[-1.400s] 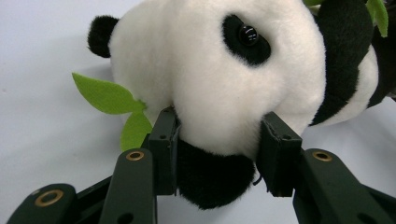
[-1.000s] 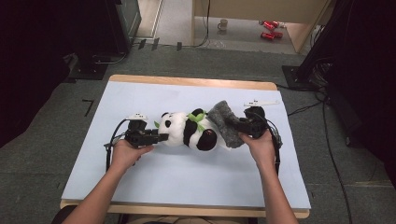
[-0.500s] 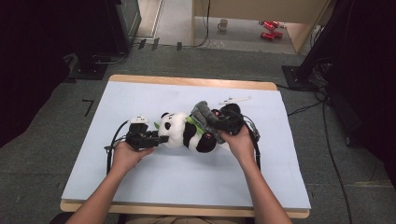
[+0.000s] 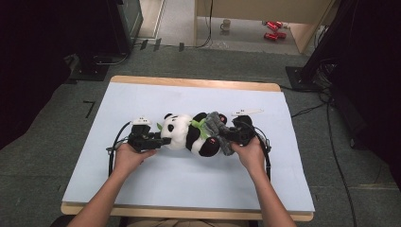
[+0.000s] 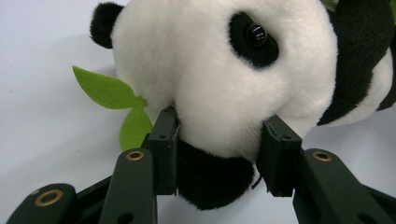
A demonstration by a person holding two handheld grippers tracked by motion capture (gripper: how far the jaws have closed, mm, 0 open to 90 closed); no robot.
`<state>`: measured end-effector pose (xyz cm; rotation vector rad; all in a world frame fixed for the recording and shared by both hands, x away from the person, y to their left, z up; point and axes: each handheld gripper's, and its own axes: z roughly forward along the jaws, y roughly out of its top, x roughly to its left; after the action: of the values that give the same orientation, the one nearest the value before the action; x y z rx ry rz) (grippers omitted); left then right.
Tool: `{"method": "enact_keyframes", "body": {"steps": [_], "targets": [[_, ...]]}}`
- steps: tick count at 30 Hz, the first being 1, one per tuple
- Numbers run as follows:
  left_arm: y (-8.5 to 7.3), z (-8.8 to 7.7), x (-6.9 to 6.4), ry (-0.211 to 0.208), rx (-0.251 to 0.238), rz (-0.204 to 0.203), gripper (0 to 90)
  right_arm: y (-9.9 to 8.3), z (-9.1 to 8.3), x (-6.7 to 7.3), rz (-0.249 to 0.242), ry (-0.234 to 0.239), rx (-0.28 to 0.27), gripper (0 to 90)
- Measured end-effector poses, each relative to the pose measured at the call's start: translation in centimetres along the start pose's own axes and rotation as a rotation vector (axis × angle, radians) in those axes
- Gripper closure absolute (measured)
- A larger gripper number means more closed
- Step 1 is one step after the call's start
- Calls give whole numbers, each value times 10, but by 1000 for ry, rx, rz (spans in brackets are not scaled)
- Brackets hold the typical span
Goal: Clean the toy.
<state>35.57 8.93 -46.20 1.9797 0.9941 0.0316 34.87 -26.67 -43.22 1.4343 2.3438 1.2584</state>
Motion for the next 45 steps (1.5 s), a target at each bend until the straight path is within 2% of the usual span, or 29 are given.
{"method": "enact_keyframes", "body": {"steps": [2, 6, 10, 16, 18, 22, 25, 29, 33, 36, 41, 45], "targets": [[0, 0, 1, -7, 4, -6, 556, -4, -3, 0, -9, -13, 6, 807], [1, 0, 2, -14, 2, -17, 555, -10, -5, -1, -64, -52, 39, 810], [3, 0, 4, -22, 4, -41, 556, -14, -9, -5, -34, -55, 55, 808], [8, 1, 5, -16, -20, -96, 556, -17, -23, -20, 34, -107, 90, 807], [9, 3, 5, -15, -30, -100, 560, -15, -31, -22, 43, -117, 78, 805], [11, 6, 4, -7, -25, -83, 572, -8, -52, -19, 56, -139, 8, 805], [12, 6, 3, 7, -25, -72, 574, -1, -67, -15, 76, -125, -42, 805], [12, 6, 1, 18, -24, -59, 574, 11, -80, -6, 73, -95, -74, 802], [10, 6, -4, 47, -16, -19, 574, 24, -86, 13, 24, -66, -107, 803], [11, 6, -7, 59, -17, -12, 574, 31, -86, 28, -13, -46, -98, 802], [11, 7, -6, 54, -17, -6, 573, 37, -80, 50, -70, -13, -84, 803], [10, 7, -4, 42, -23, -10, 573, 39, -75, 65, -95, 15, -77, 803]]}}
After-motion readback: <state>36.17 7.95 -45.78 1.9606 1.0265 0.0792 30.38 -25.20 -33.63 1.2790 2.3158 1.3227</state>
